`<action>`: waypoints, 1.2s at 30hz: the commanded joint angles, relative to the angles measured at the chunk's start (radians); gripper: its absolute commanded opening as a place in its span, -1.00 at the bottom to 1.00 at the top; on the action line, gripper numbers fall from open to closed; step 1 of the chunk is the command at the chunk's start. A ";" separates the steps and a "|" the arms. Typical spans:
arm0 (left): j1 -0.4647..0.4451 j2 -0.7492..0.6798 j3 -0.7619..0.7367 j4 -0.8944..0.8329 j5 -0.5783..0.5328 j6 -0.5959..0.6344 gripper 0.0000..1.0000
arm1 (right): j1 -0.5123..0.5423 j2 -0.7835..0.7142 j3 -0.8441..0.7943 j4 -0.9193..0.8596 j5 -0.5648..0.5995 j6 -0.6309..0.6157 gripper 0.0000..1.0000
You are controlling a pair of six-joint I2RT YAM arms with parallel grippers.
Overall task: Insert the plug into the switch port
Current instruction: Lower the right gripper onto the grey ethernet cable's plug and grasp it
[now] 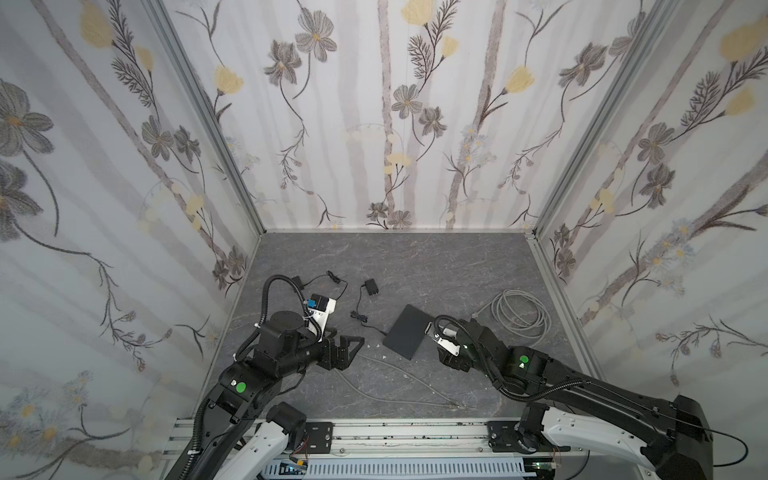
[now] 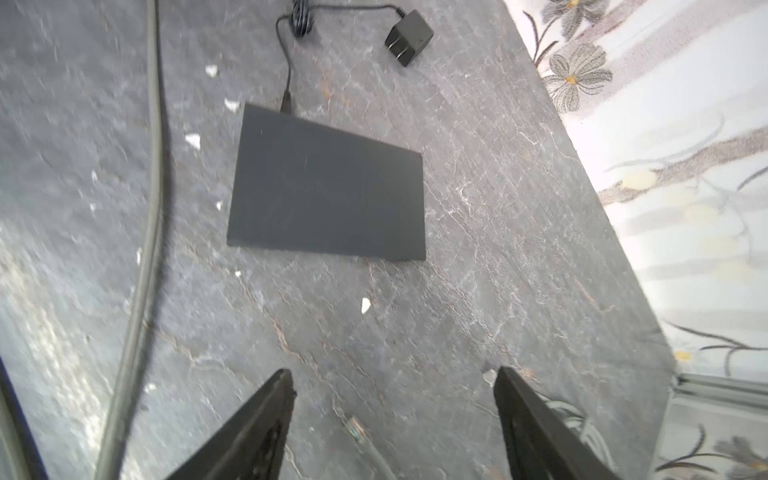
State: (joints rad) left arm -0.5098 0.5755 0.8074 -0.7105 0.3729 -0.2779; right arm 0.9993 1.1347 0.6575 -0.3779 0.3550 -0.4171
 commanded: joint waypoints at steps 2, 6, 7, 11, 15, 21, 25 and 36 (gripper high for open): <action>-0.003 -0.012 -0.007 0.029 0.014 0.021 0.92 | 0.001 0.096 0.019 -0.184 0.125 -0.158 0.54; -0.003 -0.026 -0.016 0.039 0.003 0.027 0.92 | -0.001 0.172 0.027 -0.188 0.152 -0.102 0.57; -0.003 -0.029 -0.017 0.040 -0.002 0.030 0.93 | -0.005 0.183 0.031 -0.191 0.159 -0.087 0.56; -0.004 -0.042 -0.028 0.049 -0.008 0.037 0.94 | -0.052 0.223 0.000 -0.205 0.176 -0.063 0.53; -0.006 -0.044 -0.028 0.052 -0.004 0.032 0.94 | -0.105 0.288 0.027 -0.226 0.143 -0.014 0.46; -0.010 -0.045 -0.028 0.051 -0.007 0.030 0.94 | -0.163 0.362 0.063 -0.245 0.043 0.001 -0.03; -0.013 -0.045 -0.029 0.052 -0.005 0.031 0.94 | -0.204 0.410 0.073 -0.250 -0.011 0.001 -0.05; -0.015 -0.045 -0.030 0.055 0.002 0.031 0.94 | -0.247 0.535 0.117 -0.247 -0.030 0.009 -0.29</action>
State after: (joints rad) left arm -0.5247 0.5301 0.7792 -0.6846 0.3702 -0.2466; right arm 0.7582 1.6409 0.7383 -0.6346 0.3332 -0.4202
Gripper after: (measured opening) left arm 0.970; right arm 0.373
